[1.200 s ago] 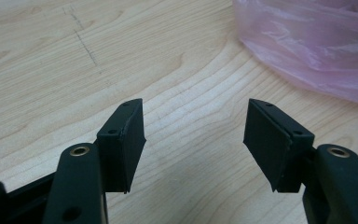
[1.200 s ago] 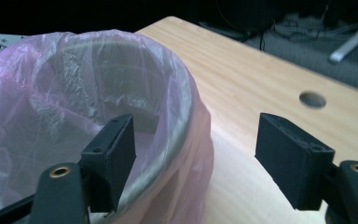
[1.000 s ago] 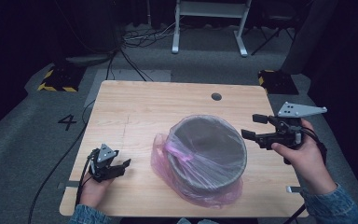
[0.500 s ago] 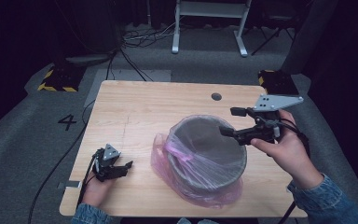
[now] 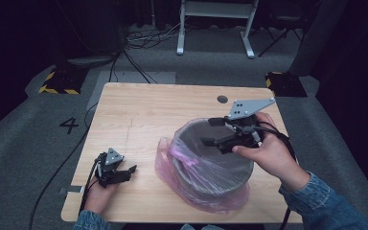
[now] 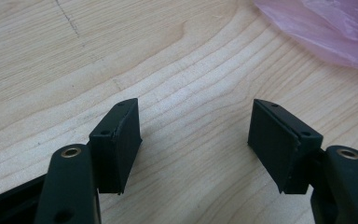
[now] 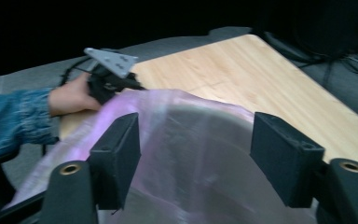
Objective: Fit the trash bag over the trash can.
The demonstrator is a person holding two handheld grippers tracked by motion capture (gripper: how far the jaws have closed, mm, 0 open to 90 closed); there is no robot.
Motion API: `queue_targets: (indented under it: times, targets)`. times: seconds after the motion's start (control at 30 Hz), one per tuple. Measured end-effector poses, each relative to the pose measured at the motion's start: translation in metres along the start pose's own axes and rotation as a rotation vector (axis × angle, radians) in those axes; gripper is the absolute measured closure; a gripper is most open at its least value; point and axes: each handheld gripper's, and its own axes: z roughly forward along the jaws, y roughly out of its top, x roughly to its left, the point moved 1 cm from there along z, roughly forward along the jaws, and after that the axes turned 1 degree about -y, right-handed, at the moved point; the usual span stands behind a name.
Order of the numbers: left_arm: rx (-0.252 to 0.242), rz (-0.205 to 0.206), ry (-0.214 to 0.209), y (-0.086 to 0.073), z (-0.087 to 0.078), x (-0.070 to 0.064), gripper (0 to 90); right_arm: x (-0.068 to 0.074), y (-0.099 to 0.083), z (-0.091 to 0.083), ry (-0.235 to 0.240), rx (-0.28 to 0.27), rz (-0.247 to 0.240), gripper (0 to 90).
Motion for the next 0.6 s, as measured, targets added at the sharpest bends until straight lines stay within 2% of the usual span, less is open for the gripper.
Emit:
queue_targets:
  times: [0.07,0.4,0.47,0.53,0.6]
  targets:
    - [-0.002,0.001,-0.002,-0.001,0.000,0.000,34.4,0.006,0.001,0.007,0.018,0.010,-0.021,34.4]
    - [-0.002,0.002,0.000,-0.001,-0.001,0.001,34.3,0.021,-0.005,0.034,0.103,0.043,-0.055,36.6]
    - [-0.001,0.001,-0.001,-0.001,-0.001,0.001,34.3,0.024,-0.007,0.041,0.121,0.073,-0.072,43.5]
    - [-0.002,-0.001,0.000,-0.001,0.000,0.000,34.3,0.027,-0.010,0.047,0.127,0.112,-0.107,55.2]
    - [-0.001,0.001,-0.001,-0.001,-0.001,0.001,34.3,0.029,-0.012,0.052,0.132,0.143,-0.125,62.9]
